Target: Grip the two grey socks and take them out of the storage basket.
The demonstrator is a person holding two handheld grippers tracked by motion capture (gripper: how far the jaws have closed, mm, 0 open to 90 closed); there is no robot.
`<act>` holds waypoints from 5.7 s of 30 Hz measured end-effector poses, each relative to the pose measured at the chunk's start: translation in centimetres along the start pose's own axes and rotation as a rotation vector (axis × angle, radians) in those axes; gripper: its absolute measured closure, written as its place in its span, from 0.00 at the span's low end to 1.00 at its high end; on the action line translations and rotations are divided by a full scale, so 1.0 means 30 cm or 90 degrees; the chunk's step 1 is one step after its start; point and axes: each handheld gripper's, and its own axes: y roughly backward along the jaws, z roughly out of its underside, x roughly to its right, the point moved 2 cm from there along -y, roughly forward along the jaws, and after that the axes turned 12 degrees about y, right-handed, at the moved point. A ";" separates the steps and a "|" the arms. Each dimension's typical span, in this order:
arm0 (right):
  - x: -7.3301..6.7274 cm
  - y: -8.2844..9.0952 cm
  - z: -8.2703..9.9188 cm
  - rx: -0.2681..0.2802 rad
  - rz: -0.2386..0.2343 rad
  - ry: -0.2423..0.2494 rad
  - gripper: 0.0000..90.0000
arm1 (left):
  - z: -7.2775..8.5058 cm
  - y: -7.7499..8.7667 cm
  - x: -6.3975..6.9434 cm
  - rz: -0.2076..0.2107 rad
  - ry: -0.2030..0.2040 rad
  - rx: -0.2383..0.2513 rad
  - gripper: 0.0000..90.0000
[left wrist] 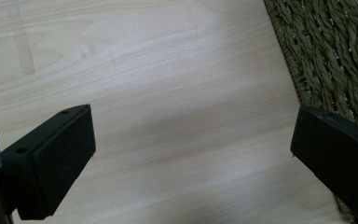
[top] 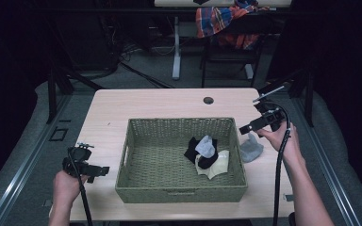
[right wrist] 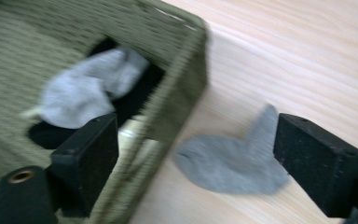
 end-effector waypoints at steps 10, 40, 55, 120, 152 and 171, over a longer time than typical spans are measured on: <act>-0.125 0.000 -0.069 -0.002 -0.027 0.075 0.00 | -0.001 -0.001 0.003 0.000 -0.003 0.000 0.00; -0.275 -0.267 -0.187 -0.104 -0.086 0.132 0.13 | 0.001 0.003 0.000 -0.006 -0.002 0.000 0.00; -0.312 -0.402 -0.216 -0.172 -0.080 0.124 0.43 | 0.001 0.002 -0.001 -0.011 -0.005 -0.006 0.00; -0.269 0.069 -0.191 0.009 -0.076 0.143 0.95 | 0.003 0.006 -0.004 -0.018 -0.001 0.002 0.00; -0.089 0.204 -0.047 0.053 -0.006 0.050 0.95 | 0.007 0.012 -0.010 -0.019 0.001 0.005 0.00; -0.017 0.181 0.000 0.017 0.014 0.015 0.95 | 0.004 0.009 -0.006 -0.018 -0.004 0.000 0.00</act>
